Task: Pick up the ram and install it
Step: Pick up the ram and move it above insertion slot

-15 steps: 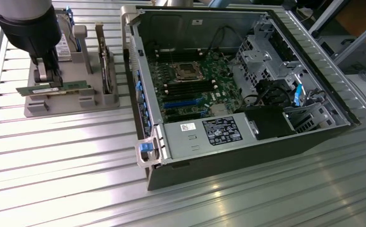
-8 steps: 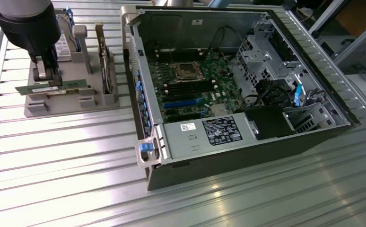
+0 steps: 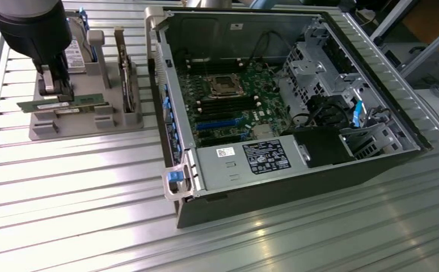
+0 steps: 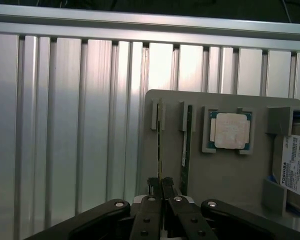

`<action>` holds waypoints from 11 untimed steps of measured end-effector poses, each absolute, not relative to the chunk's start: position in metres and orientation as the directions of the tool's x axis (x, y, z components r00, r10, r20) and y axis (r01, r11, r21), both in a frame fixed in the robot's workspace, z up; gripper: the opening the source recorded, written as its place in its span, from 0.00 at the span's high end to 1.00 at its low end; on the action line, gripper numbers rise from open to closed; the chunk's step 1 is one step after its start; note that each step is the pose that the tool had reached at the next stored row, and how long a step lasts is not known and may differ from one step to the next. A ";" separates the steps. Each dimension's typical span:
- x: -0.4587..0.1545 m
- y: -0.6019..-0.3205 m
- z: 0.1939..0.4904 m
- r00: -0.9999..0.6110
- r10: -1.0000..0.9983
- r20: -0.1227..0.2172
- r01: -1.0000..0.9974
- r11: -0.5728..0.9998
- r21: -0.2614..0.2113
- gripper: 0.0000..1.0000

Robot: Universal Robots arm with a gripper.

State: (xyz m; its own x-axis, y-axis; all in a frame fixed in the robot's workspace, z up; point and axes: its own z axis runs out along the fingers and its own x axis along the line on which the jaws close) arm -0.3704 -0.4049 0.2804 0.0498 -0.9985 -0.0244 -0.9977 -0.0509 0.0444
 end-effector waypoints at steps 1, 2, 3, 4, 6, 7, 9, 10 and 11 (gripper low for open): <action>-0.370 -0.405 0.281 0.050 -0.998 -0.024 -0.998 -0.051 0.044 0.88; -0.370 -0.405 0.281 0.050 -0.998 -0.025 -0.998 -0.051 0.044 0.88; -0.370 -0.405 0.282 0.050 -0.998 -0.025 -0.998 -0.051 0.044 0.88; -0.370 -0.405 0.282 0.050 -0.998 -0.024 -0.998 -0.051 0.044 0.88; -0.370 -0.405 0.283 0.050 -0.998 -0.024 -0.998 -0.051 0.044 0.88; -0.370 -0.405 0.284 0.050 -0.998 -0.024 -0.998 -0.051 0.044 0.88; -0.370 -0.405 0.285 0.050 -0.998 -0.025 -0.998 -0.051 0.044 0.88; -0.370 -0.405 0.285 0.050 -0.998 -0.024 -0.998 -0.051 0.044 0.88; -0.370 -0.405 0.286 0.050 -0.998 -0.024 -0.998 -0.051 0.044 0.88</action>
State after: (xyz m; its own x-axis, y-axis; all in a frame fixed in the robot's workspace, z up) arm -0.3704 -0.4049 0.2858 0.0499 -0.9985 -0.0245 -0.9977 -0.0509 0.0443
